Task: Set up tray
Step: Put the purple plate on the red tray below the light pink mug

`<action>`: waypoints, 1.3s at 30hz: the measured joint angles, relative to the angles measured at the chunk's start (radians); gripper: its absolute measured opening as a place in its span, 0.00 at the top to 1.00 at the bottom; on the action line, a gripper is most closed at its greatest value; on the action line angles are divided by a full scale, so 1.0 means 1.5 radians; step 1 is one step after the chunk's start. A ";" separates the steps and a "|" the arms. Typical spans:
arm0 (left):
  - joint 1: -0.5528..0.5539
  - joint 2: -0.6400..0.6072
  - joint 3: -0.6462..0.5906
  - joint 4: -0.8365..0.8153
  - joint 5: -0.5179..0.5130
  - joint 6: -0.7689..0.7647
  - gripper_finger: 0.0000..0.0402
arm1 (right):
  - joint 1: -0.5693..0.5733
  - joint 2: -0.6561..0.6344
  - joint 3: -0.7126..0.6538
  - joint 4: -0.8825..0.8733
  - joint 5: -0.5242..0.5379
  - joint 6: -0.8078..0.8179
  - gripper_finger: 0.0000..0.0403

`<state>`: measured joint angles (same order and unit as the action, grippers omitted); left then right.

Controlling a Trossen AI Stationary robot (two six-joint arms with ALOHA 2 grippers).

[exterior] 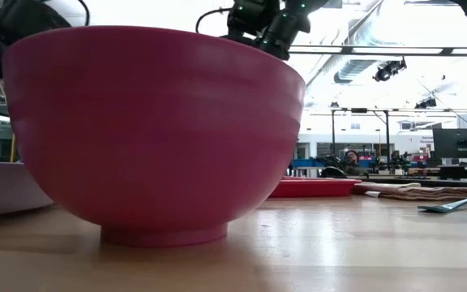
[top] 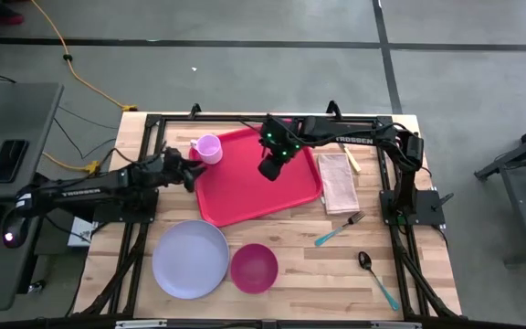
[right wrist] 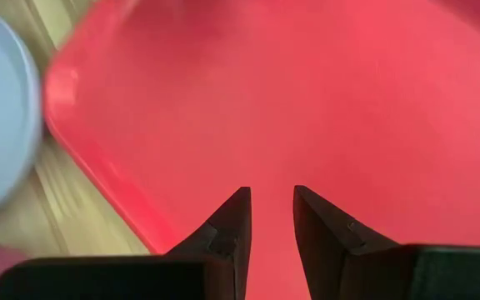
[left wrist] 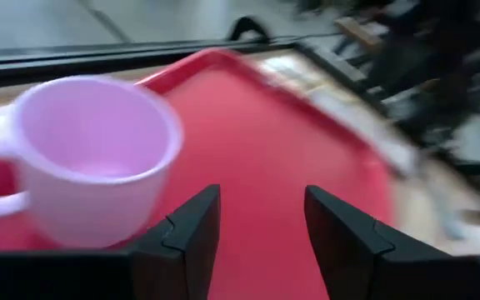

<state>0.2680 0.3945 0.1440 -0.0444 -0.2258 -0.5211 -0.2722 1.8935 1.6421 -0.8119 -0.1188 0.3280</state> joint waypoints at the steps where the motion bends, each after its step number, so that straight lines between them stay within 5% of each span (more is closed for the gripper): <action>1: 0.000 -0.012 0.000 0.000 0.021 -0.002 0.49 | 0.000 0.000 0.000 -0.013 0.001 -0.010 0.82; 12: 0.000 -0.071 0.000 -0.001 0.227 -0.084 0.49 | 0.023 -0.006 0.000 -0.054 0.014 -0.095 0.82; 21: 0.000 -0.070 0.000 -0.002 0.316 -0.160 0.49 | 0.048 -0.089 -0.022 -0.086 0.125 -0.115 0.82; 39: 0.000 -0.069 0.001 0.009 0.285 -0.127 0.49 | 0.053 -0.553 -0.497 0.200 0.130 0.076 0.82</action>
<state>0.2680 0.2905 0.1448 -0.0313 0.2024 -0.7112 -0.1932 1.0641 0.8965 -0.5124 0.0766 0.4417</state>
